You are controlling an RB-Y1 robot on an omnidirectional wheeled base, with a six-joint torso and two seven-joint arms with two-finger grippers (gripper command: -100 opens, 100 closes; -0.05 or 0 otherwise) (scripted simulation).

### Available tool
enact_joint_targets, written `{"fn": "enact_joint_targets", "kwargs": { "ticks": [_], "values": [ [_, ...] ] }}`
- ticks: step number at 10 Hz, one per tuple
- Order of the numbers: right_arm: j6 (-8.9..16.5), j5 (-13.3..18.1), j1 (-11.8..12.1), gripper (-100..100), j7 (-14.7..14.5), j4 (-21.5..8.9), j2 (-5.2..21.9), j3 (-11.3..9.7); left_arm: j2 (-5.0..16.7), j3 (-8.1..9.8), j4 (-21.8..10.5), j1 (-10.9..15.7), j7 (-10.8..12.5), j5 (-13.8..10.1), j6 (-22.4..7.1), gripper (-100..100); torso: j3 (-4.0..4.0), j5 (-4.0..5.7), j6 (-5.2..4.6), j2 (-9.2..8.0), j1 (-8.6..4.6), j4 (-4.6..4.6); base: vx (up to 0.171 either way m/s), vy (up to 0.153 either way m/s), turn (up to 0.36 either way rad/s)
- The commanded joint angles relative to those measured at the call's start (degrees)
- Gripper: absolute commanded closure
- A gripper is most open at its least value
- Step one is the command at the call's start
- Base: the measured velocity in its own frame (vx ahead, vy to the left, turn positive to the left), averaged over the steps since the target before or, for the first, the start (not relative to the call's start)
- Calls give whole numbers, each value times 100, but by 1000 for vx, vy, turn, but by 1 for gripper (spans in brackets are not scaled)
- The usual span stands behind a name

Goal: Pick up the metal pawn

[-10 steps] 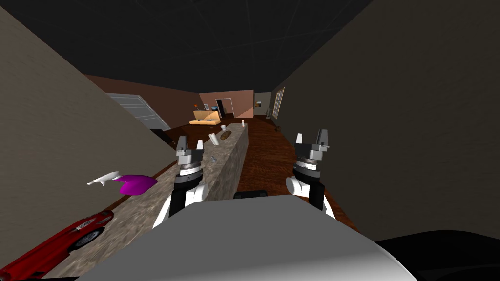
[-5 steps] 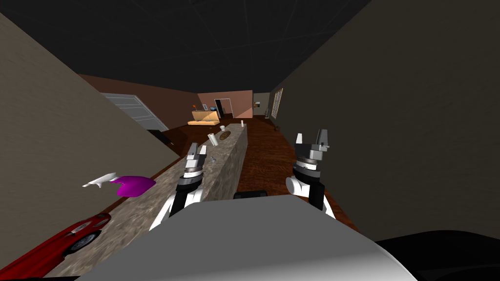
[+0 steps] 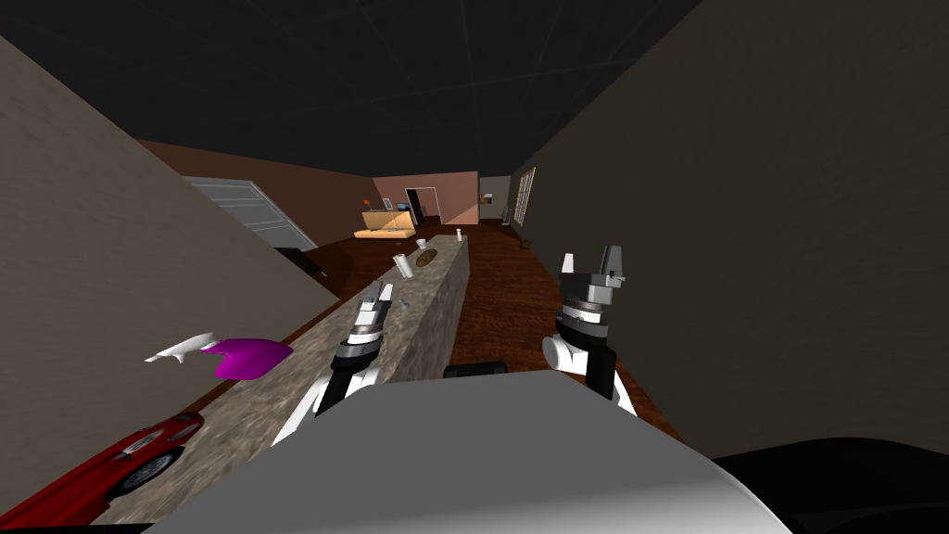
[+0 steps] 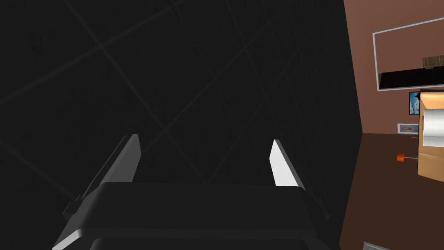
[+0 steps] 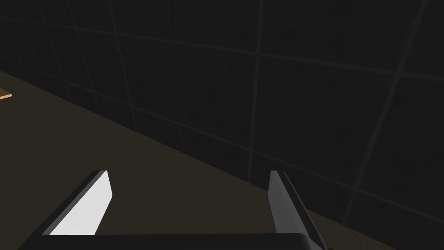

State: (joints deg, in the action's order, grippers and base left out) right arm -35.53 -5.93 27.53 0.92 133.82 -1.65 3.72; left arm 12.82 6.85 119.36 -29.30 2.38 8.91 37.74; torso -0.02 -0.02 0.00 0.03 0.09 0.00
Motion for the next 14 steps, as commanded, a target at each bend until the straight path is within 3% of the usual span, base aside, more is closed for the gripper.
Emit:
{"fn": "enact_joint_targets", "kwargs": {
  "ticks": [1, 6, 7, 14],
  "values": [
    [0, 0, 0, 0, 0, 0, 0, 0, 4, 2, -7, 3, 2, 0, 0, -100, 0, 0, 0, 0, 0, 0, 5, 11, -14],
    [0, 0, 0, 0, 0, 0, 0, 0, 4, 2, -7, 3, 2, 0, 0, -100, 3, 2, 1, -5, -10, -1, -4, -4, 13],
    [0, 0, 0, 0, 0, 0, 0, 0, 193, 44, -220, -38, 2, 37, 86, -100, 3, 2, 0, -5, -11, -1, 5, -19, -18],
    [0, 0, 0, 0, 0, 0, 0, 0, 897, 93, -1006, -163, -177, 285, 477, -100, -3, 0, 0, 5, 1, 1, 10, 1, -25]
  ]
}}
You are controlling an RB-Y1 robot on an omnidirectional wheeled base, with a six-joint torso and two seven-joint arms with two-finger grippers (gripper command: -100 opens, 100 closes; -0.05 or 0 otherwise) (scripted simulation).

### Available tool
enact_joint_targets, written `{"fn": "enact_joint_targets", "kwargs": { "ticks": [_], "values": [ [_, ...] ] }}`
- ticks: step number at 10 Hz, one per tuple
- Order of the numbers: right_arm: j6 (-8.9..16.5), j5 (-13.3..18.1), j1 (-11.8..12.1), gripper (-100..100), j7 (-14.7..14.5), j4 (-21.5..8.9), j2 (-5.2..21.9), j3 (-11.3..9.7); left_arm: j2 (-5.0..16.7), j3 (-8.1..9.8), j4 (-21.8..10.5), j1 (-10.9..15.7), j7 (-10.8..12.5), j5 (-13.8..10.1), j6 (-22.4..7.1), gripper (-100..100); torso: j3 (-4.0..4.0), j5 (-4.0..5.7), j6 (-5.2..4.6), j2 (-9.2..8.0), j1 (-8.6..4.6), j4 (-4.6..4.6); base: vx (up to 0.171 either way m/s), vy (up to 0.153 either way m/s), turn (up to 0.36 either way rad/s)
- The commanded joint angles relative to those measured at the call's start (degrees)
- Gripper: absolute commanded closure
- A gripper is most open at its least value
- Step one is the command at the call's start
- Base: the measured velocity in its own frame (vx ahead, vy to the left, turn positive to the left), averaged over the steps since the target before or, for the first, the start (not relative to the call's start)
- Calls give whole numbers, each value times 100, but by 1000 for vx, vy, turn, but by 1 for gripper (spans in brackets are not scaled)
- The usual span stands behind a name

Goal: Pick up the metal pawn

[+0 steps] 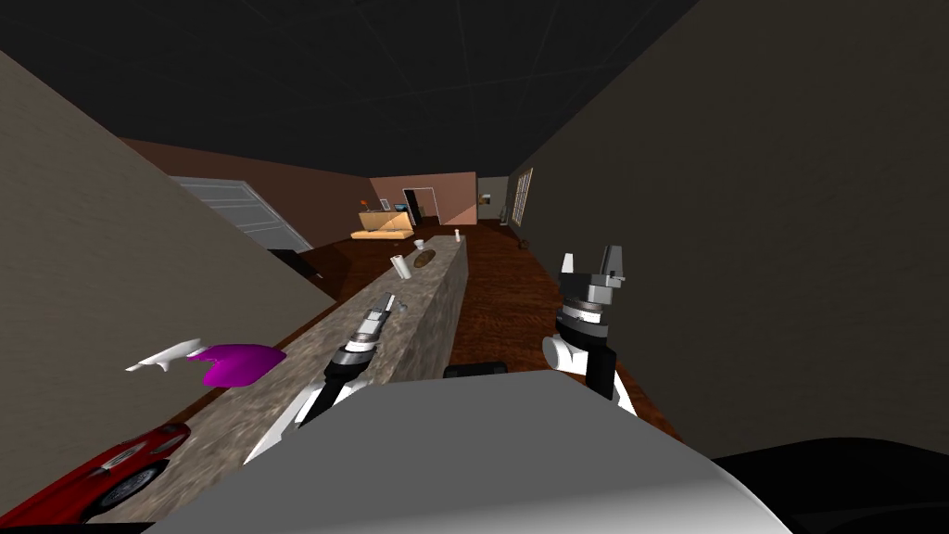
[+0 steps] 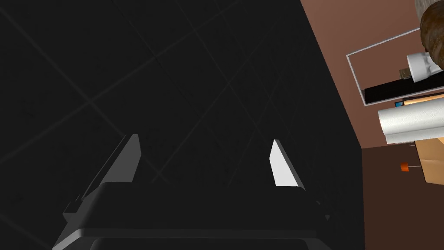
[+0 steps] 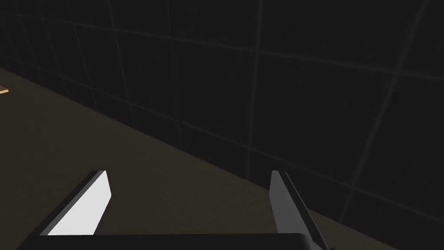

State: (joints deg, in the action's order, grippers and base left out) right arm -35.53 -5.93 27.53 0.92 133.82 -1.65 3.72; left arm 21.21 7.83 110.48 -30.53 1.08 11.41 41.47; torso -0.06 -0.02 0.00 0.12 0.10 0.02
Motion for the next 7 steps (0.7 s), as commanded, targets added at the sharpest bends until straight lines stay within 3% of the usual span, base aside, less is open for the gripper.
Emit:
{"fn": "enact_joint_targets", "kwargs": {
  "ticks": [1, 7],
  "values": [
    [0, 0, 0, 0, 0, 0, 0, 0, 187, -1, -264, -63, -94, 88, 177, -100, 0, 0, 0, 0, 0, 0, 39, 16, -34],
    [0, 0, 0, 0, 0, 0, 0, 0, 1027, -15, -1212, -212, -470, 485, 677, -100, -6, 1, 0, 11, -3, 3, 48, 10, -43]
  ]
}}
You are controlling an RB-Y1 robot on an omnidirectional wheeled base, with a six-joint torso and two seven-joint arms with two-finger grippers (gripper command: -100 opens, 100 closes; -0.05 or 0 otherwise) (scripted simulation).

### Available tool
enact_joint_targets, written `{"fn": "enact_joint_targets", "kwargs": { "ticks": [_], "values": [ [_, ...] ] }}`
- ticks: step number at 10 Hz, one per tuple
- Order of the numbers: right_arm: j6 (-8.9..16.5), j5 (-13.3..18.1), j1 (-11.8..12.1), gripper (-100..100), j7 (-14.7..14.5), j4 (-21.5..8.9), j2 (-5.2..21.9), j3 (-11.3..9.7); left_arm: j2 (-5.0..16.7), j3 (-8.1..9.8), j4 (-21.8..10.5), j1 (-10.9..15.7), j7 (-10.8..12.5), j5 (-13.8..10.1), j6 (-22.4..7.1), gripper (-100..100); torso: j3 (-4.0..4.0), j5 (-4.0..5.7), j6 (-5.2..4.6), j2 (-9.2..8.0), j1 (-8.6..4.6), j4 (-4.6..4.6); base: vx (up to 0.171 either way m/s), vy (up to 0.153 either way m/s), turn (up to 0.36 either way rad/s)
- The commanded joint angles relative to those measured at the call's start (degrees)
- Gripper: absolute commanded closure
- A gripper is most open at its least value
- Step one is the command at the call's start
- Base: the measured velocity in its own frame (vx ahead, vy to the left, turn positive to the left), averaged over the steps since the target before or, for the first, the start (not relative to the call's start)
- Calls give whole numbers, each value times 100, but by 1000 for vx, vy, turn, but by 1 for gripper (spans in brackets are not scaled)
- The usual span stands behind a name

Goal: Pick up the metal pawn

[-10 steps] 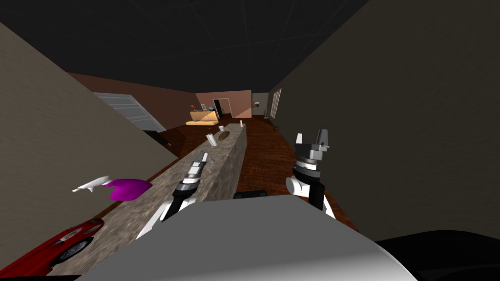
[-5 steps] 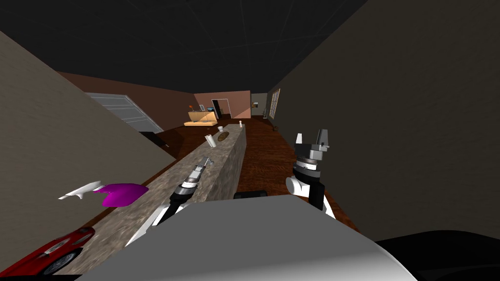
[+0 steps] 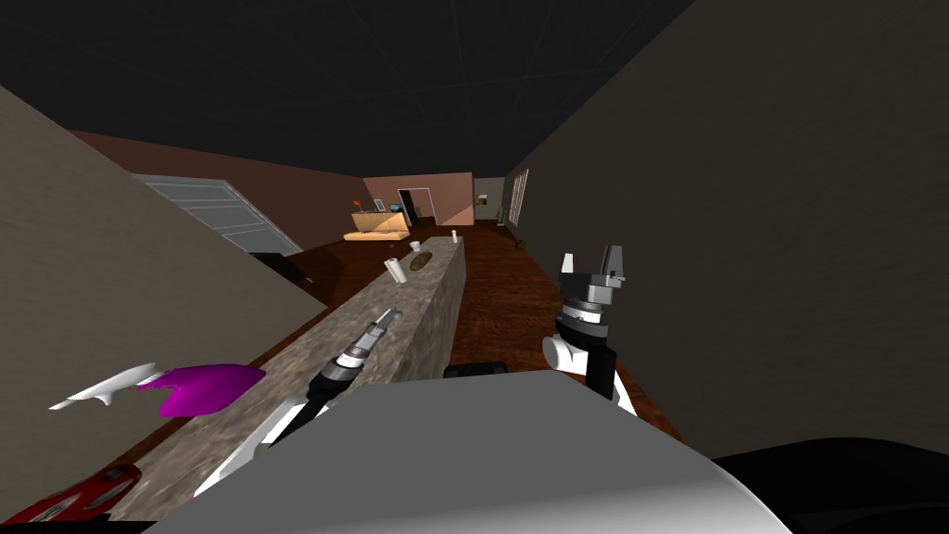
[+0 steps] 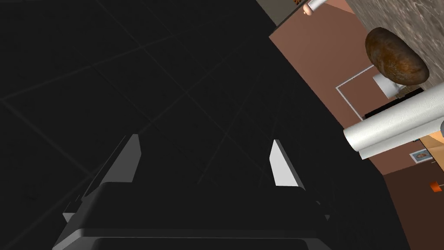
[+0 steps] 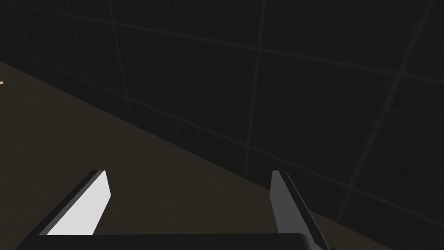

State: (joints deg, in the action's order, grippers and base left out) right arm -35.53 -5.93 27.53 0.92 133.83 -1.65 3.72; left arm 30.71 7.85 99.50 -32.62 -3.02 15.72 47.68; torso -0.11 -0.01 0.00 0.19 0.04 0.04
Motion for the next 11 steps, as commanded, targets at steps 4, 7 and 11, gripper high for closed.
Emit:
{"fn": "enact_joint_targets", "kwargs": {
  "ticks": [4, 7, 11],
  "values": [
    [0, 0, 0, 0, 0, 0, 0, 0, 657, -32, -762, -92, -323, 332, 407, -100, -3, 0, 0, 5, -2, 1, 57, 2, -52],
    [0, 0, 0, 0, 0, 0, 0, 0, 1101, -32, -1261, -165, -510, 535, 664, -100, -2, 0, 1, 4, -2, 1, 59, 4, -47],
    [0, 0, 0, 0, 0, 0, 0, 0, 1657, -28, -1919, -258, -772, 798, 971, -100, -1, 0, 0, 1, 1, 0, 52, 9, -50]
  ]
}}
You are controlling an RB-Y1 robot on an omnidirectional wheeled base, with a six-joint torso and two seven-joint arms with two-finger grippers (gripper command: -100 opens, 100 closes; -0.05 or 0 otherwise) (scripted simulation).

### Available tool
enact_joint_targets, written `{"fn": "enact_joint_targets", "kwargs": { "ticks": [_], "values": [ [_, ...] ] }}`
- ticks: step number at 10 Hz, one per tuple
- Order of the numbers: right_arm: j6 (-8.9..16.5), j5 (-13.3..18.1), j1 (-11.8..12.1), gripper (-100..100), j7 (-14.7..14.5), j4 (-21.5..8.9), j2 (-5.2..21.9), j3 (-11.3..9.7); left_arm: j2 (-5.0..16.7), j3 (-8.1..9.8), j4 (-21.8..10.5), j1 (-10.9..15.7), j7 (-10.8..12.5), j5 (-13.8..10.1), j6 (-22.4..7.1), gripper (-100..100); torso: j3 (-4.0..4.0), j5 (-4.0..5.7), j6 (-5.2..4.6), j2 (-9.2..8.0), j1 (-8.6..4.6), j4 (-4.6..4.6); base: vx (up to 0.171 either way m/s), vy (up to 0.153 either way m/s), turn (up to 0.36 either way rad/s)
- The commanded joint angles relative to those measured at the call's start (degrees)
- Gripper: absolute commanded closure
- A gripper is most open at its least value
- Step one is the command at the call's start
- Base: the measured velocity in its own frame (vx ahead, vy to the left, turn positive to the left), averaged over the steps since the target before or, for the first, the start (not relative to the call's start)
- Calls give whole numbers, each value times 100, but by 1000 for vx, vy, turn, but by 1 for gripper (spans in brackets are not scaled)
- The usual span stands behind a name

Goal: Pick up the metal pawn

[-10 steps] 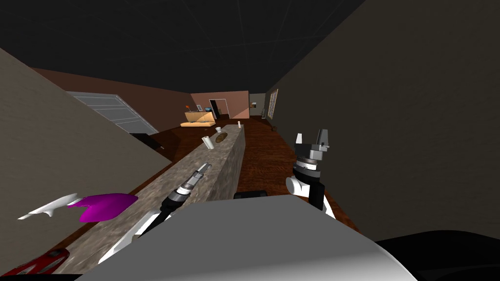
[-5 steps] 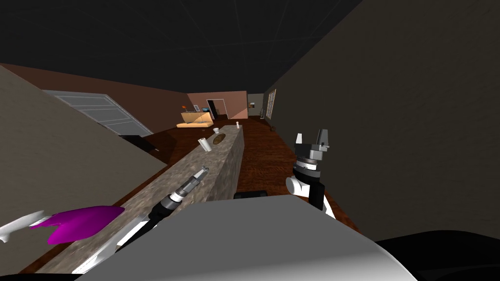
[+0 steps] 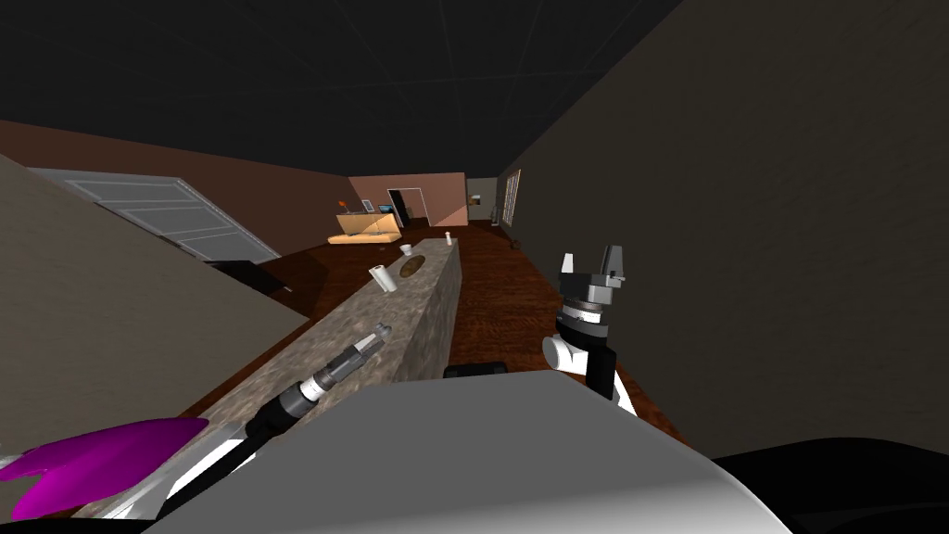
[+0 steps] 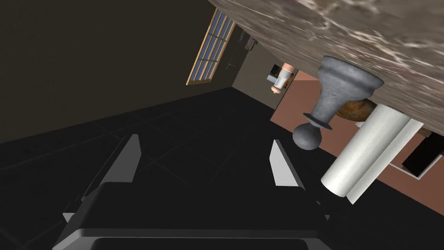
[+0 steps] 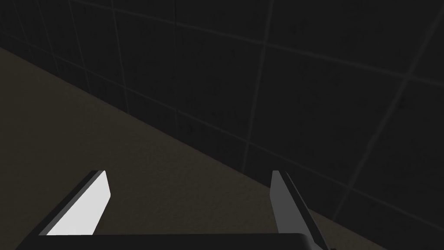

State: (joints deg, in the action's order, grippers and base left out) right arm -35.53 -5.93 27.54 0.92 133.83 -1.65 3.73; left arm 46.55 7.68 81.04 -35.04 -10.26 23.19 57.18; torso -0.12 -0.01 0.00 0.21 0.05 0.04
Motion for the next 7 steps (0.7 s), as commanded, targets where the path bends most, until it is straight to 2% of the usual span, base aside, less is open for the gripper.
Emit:
{"fn": "enact_joint_targets", "kwargs": {
  "ticks": [1, 4, 7],
  "values": [
    [0, 0, 0, 0, 0, 0, 0, 0, 200, -7, -229, -40, -114, 114, 85, -100, 0, 0, 0, 0, 0, 0, 57, 14, -36],
    [0, 0, 0, 0, 0, 0, 0, 0, 540, 5, -655, -108, -307, 288, 251, -100, -1, 0, 0, 1, -2, 0, 52, 9, -36],
    [0, 0, 0, 0, 0, 0, 0, 0, 790, 2, -965, -152, -484, 436, 383, -100, 1, 0, 0, -3, -5, -1, 49, 7, -34]
  ]
}}
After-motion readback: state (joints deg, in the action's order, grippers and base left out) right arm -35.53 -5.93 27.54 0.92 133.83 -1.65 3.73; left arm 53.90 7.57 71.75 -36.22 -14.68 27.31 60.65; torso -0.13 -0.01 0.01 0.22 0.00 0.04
